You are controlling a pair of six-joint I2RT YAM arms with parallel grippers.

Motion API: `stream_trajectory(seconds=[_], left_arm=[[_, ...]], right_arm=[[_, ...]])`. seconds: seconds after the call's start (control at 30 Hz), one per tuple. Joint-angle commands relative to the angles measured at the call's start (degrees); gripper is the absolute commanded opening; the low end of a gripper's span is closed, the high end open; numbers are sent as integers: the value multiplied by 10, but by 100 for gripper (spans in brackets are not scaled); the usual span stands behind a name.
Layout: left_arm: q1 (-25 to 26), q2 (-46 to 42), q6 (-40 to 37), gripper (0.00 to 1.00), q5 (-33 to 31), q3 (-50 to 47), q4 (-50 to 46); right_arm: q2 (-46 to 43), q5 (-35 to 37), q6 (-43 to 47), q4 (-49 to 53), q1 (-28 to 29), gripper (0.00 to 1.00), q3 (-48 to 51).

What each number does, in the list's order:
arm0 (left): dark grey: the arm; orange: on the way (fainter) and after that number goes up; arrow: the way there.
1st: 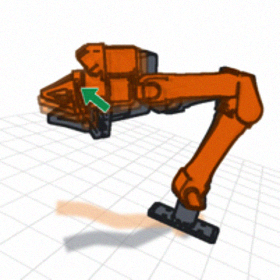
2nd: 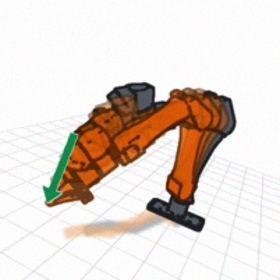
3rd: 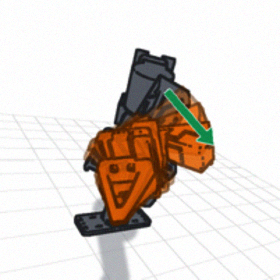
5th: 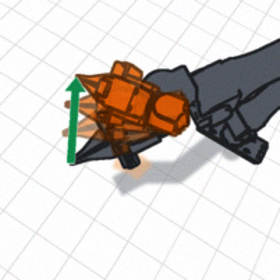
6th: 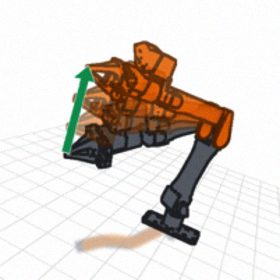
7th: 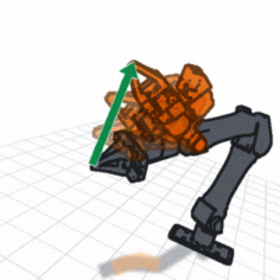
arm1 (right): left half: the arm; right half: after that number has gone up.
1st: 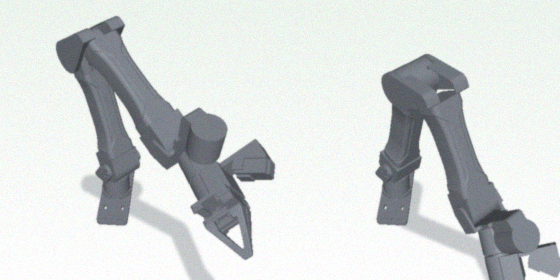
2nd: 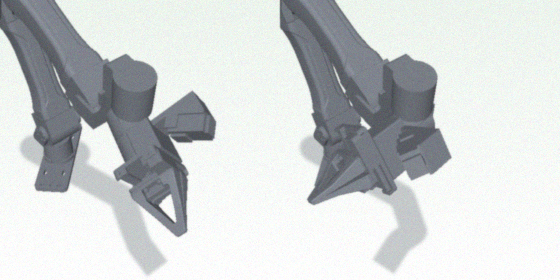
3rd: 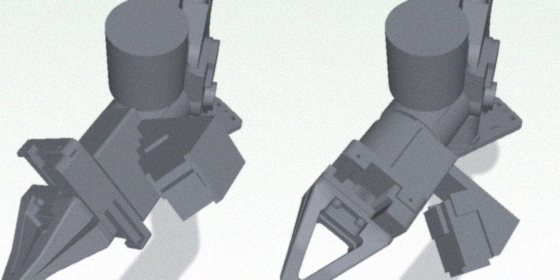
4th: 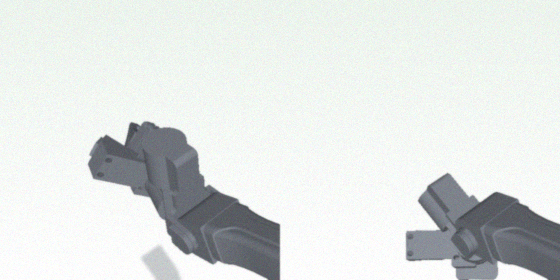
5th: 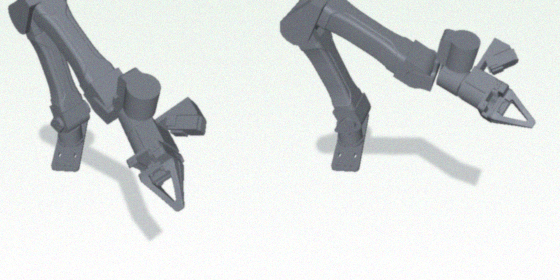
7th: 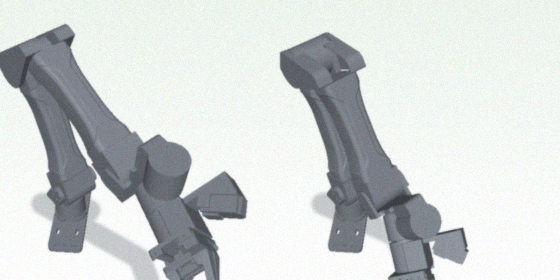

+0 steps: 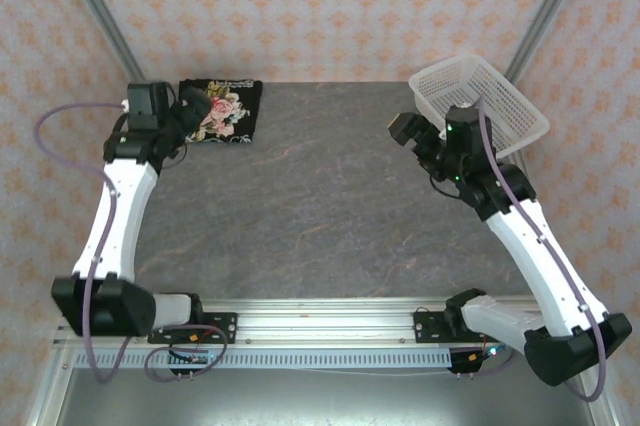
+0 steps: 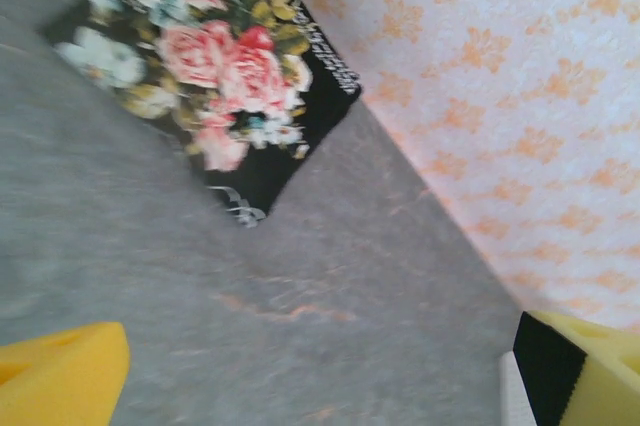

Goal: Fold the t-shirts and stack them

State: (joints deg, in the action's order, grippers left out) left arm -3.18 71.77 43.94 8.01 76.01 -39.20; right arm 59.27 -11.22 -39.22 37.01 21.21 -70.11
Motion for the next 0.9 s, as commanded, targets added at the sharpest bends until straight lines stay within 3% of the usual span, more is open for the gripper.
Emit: stream_trajectory(seconds=[0.0, 0.1, 0.2, 0.27, 0.33, 0.4, 0.7, 0.87], left_arm=[[16, -52, -59, 100, -148, -72, -106], [19, -168, -34, 100, -215, -192, -20], [29, -268, -125, 100, -282, -338, 146], [29, -285, -219, 100, -297, -405, 232], [29, -272, -306, 100, -253, -468, 333], [29, -236, -310, 100, -251, -502, 392], [26, 22, -332, 100, -190, -489, 601], [20, 95, -390, 100, -145, -459, 682]], right_arm=[[-41, 147, 50, 85, -1, 99, 5], [-44, 291, 54, 116, -1, 99, 52], [-85, 361, 154, -20, -5, 99, 186], [-118, 407, 212, -135, -6, 99, 284], [-124, 445, 284, -245, -7, 99, 366], [-102, 469, 328, -303, -9, 99, 410], [39, 367, 374, -528, -81, 99, 488], [103, 293, 387, -640, -141, 99, 486]])
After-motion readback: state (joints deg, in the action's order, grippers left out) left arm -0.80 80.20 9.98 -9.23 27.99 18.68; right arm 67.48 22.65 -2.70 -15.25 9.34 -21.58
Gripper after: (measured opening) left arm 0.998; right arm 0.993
